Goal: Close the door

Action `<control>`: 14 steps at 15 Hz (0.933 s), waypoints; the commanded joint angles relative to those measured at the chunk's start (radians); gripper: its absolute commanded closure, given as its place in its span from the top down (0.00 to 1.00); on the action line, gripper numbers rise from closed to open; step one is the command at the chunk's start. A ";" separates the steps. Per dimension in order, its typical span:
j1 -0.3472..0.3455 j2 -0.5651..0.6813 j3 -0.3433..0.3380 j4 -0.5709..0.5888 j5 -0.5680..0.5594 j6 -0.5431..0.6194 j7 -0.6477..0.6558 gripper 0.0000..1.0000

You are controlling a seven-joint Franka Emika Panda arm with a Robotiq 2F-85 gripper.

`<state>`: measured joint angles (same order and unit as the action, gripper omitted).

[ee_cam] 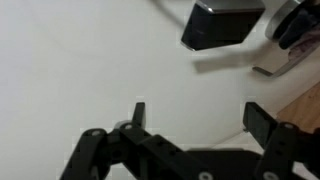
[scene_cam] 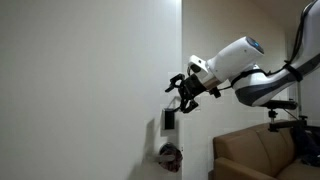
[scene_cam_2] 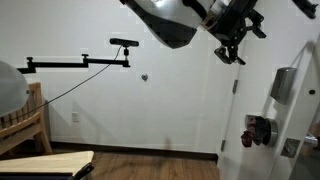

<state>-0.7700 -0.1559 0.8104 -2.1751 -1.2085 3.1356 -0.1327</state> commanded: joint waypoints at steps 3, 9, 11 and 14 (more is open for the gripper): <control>0.066 -0.085 -0.003 -0.157 0.120 -0.033 0.082 1.00; 0.071 -0.059 0.003 -0.147 0.102 -0.012 0.082 1.00; 0.071 -0.059 0.002 -0.147 0.102 -0.012 0.082 1.00; 0.075 -0.081 0.000 -0.175 0.172 -0.125 0.140 1.00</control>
<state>-0.6985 -0.2146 0.8136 -2.3226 -1.0960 3.0917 -0.0396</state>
